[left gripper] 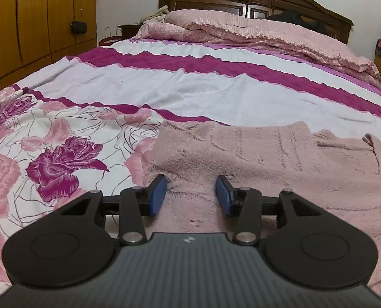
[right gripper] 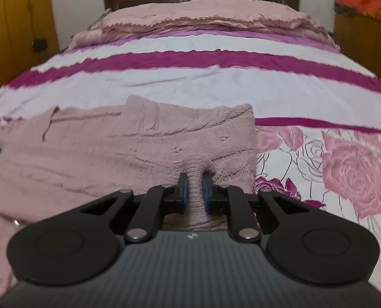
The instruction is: Fold small clothes
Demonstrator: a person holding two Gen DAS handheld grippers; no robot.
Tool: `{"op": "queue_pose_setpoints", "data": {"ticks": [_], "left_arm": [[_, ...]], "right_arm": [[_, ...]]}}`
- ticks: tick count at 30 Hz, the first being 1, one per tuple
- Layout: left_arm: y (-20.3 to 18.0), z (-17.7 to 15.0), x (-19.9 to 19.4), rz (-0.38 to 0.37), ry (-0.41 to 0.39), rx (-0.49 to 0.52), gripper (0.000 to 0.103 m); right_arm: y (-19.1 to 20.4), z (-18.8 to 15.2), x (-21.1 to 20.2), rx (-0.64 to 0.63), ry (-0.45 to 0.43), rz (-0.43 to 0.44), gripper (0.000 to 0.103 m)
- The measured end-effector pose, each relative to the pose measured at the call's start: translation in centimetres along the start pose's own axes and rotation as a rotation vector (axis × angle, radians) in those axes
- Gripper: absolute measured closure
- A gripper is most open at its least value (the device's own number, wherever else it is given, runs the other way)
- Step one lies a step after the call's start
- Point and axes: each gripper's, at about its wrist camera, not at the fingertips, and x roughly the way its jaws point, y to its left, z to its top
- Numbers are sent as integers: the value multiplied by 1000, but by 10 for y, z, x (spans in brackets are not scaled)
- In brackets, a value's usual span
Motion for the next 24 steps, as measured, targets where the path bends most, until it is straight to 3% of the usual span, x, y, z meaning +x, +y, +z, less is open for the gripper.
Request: {"op": "queue_pose_setpoints", "data": {"ticks": [3, 5, 7, 15, 24], "left_arm": [[1, 1, 0, -5, 4, 6, 52], [2, 4, -6, -21, 14, 13, 52], [5, 7, -15, -42, 30, 18, 51], [18, 11, -84, -78, 43, 54, 50], [22, -12, -166, -129, 82, 110, 43]], "right_arm": [[-3, 5, -7, 37, 6, 14, 78], [-4, 5, -18, 69, 2, 10, 61], [-3, 5, -31, 84, -12, 22, 54], [13, -5, -97, 72, -36, 105, 54], [45, -29, -157, 10, -28, 206, 54]]}}
